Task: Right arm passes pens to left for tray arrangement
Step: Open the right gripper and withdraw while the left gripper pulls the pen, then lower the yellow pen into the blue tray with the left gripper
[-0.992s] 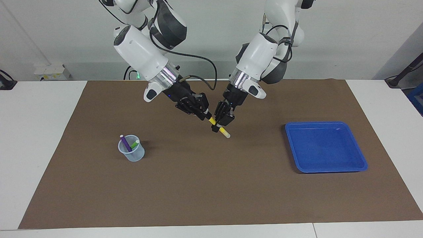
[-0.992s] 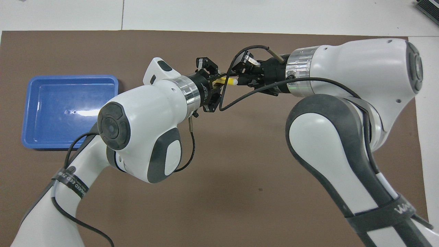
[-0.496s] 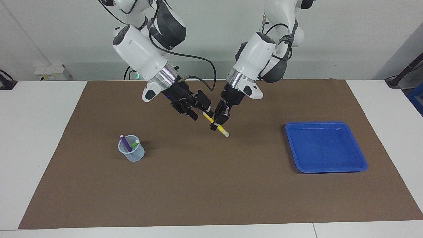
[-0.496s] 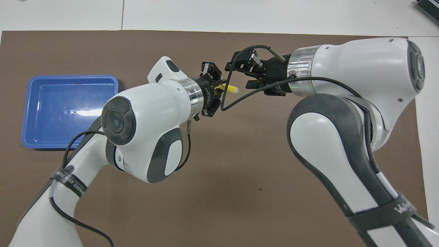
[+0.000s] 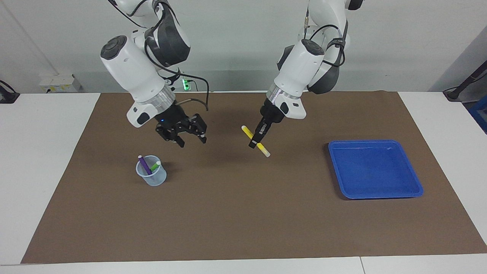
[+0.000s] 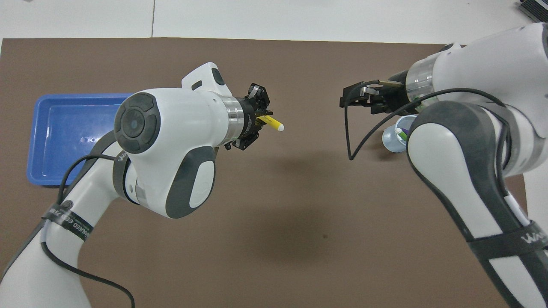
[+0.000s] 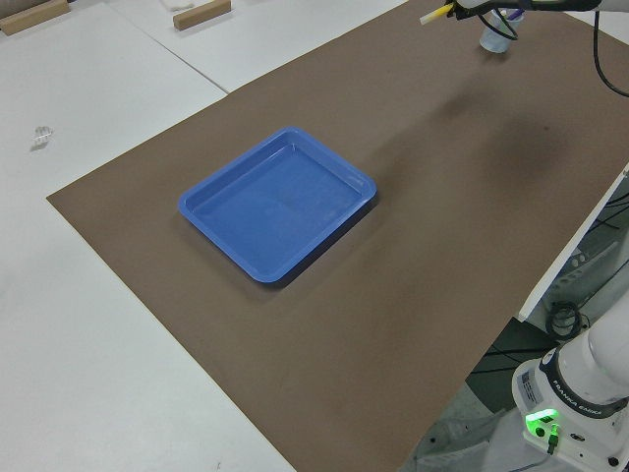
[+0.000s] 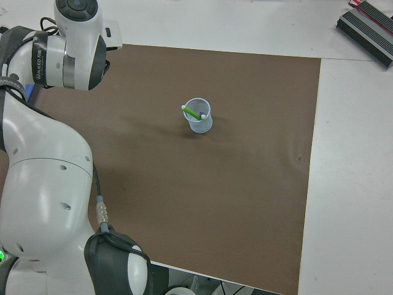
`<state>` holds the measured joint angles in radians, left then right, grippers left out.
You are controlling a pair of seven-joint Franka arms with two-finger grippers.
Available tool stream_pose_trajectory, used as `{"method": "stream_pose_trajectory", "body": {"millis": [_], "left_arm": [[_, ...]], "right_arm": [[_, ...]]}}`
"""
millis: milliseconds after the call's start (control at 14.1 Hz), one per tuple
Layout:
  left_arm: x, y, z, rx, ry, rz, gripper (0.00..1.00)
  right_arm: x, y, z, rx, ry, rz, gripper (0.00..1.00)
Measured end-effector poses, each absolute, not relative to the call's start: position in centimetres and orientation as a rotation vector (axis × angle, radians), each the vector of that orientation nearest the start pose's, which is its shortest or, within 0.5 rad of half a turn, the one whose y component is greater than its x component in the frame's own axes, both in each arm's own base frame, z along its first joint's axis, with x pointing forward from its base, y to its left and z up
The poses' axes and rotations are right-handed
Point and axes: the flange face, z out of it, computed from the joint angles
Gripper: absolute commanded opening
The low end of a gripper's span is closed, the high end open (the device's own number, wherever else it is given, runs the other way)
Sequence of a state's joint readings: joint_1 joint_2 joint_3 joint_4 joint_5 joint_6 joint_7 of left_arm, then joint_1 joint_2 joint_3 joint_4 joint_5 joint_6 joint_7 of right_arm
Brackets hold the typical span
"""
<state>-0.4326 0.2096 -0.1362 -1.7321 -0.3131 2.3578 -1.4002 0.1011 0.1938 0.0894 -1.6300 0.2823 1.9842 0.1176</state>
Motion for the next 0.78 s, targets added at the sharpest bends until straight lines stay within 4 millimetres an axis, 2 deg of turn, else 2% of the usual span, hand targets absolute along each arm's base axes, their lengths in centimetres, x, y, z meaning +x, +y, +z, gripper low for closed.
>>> {"method": "stream_pose_trajectory", "body": {"millis": [142, 425, 779], "left_arm": [[56.2, -33.5, 50.0, 2.397, 1.217, -0.014, 0.00], [57.6, -28.4, 49.7, 2.583, 1.048, -0.008, 0.00], [59.5, -19.8, 49.0, 2.795, 0.769, -0.016, 0.00]], "right_arm": [[62.5, 11.5, 50.5, -2.970, -0.124, -0.166, 0.84], [62.6, 11.9, 46.4, -3.146, -0.372, -0.100, 0.84], [62.7, 10.3, 42.3, -3.274, -0.574, -0.001, 0.82]]}}
